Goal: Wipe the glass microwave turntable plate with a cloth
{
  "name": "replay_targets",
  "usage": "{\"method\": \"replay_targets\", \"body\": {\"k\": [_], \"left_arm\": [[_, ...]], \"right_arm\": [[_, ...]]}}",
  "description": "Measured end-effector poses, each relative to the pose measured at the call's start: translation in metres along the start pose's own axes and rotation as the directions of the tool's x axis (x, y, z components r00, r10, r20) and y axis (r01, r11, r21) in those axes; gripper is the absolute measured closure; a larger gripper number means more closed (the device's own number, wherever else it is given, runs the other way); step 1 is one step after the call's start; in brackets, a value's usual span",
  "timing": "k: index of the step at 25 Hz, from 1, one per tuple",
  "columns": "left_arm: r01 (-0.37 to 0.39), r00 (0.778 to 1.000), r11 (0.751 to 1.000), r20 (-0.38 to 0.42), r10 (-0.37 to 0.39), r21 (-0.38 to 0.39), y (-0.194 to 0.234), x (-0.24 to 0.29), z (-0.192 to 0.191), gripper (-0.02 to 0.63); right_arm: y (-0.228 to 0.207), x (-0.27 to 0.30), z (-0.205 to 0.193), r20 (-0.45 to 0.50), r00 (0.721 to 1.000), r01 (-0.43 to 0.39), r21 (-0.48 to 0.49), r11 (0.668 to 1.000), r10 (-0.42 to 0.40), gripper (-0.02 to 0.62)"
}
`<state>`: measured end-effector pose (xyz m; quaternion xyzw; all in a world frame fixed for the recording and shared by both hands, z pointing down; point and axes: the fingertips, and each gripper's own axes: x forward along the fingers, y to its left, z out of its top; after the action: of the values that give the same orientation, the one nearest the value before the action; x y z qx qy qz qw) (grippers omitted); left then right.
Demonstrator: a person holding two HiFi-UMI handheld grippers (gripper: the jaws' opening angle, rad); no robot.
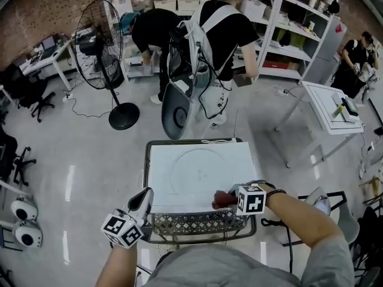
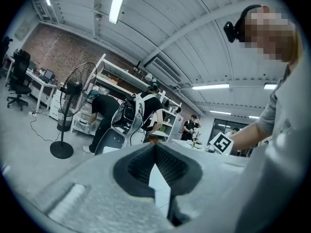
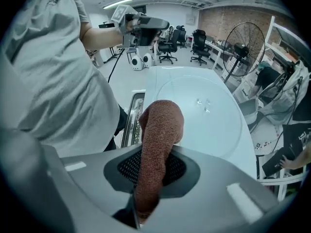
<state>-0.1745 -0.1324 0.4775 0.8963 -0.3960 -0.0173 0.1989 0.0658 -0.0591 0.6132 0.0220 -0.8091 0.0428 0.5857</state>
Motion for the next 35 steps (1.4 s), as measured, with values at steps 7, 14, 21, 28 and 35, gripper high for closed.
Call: {"method": "replay_targets", "body": {"k": [7,14,21,28,35], "left_arm": [[-0.005,1.000,1.000,0.009,0.005,0.021,-0.024,0.012,0.007,0.606],[0.021,1.000,0.998,0.020,-0.022,0.058,-0.032,0.023,0.026,0.606],[0.050,0.998,0.995,0.023,-0.052,0.083,-0.028,0.031,0.047,0.606],[0.030,0.999,0.997,0.024,-0.032,0.073,-0.015,0.034,0.054,0.606],[0.015,1.000,0.998,0.025,-0.017,0.063,-0.015,0.037,0.054,0.606]], "right_arm": [[-0.004,-0.034,0.003,0.149,0.988,0.027,0.048,0.998,-0.034,0.531],[-0.021,-0.077,0.019,0.360,0.922,0.067,0.209,0.976,-0.140,0.531],[-0.053,-0.133,0.027,0.564,0.742,0.096,0.445,0.890,-0.362,0.531],[-0.085,-0.187,0.017,0.651,0.437,0.025,0.681,0.732,-0.621,0.531],[-0.086,-0.191,-0.005,0.637,0.330,-0.068,0.752,0.656,-0.697,0.531]]}}
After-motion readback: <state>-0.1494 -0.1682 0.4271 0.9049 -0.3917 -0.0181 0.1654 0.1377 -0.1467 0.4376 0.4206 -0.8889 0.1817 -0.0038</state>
